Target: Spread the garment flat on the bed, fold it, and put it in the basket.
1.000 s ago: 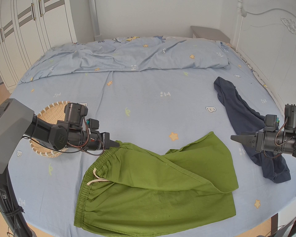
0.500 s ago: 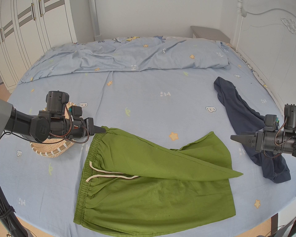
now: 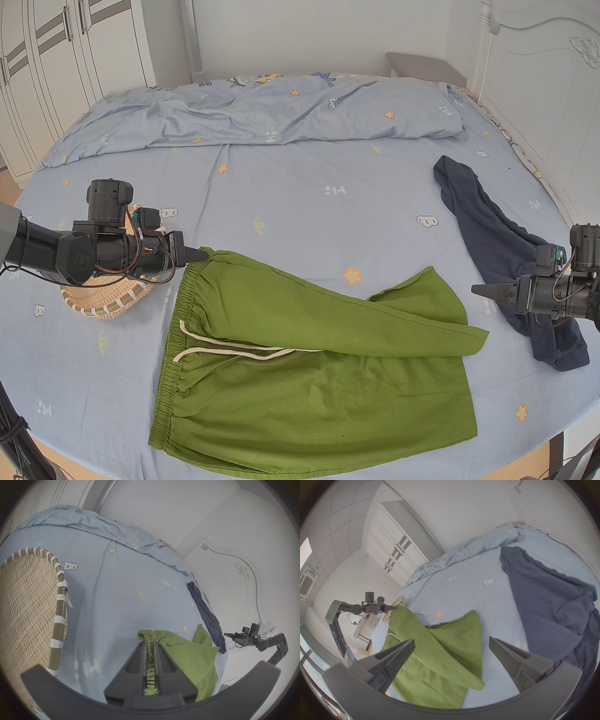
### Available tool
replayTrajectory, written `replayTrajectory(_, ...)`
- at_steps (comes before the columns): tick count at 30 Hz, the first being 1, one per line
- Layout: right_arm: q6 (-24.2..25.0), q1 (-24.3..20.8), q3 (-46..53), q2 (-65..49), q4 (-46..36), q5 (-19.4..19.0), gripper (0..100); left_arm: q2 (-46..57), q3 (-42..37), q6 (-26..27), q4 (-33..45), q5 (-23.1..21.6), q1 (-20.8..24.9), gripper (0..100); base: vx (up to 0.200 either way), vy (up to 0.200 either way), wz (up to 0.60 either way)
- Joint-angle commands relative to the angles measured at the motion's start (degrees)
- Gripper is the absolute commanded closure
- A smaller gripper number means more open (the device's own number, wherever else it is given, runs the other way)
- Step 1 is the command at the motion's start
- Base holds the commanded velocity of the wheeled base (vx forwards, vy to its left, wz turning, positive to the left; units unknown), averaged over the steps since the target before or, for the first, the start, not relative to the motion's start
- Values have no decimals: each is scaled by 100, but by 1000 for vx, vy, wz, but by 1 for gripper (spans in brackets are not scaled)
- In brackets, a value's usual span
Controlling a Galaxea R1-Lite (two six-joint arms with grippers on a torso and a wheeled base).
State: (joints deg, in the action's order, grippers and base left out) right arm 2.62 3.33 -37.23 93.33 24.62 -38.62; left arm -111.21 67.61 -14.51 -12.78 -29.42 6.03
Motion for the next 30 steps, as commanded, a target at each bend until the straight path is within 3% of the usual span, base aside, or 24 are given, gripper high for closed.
replayTrajectory(1, -25, 282, 119, 423, 60, -14, 0, -14, 42, 0, -32, 6, -50, 100, 0, 0, 0)
replayTrajectory(9, -95, 353, 418, 537, 113, -32, 0, -41, 42, -8, -94, 6, -76, 100, 0, 0, 0)
replayTrajectory(21, -95, 133, 814, 1029, 860, -58, 0, -102, 68, -8, -94, 6, -120, 100, 0, 0, 0)
replayTrajectory(30, -78, 19, 849, 1082, 921, -58, 0, -120, 68, -8, -164, 6, -138, 100, 0, 0, 0)
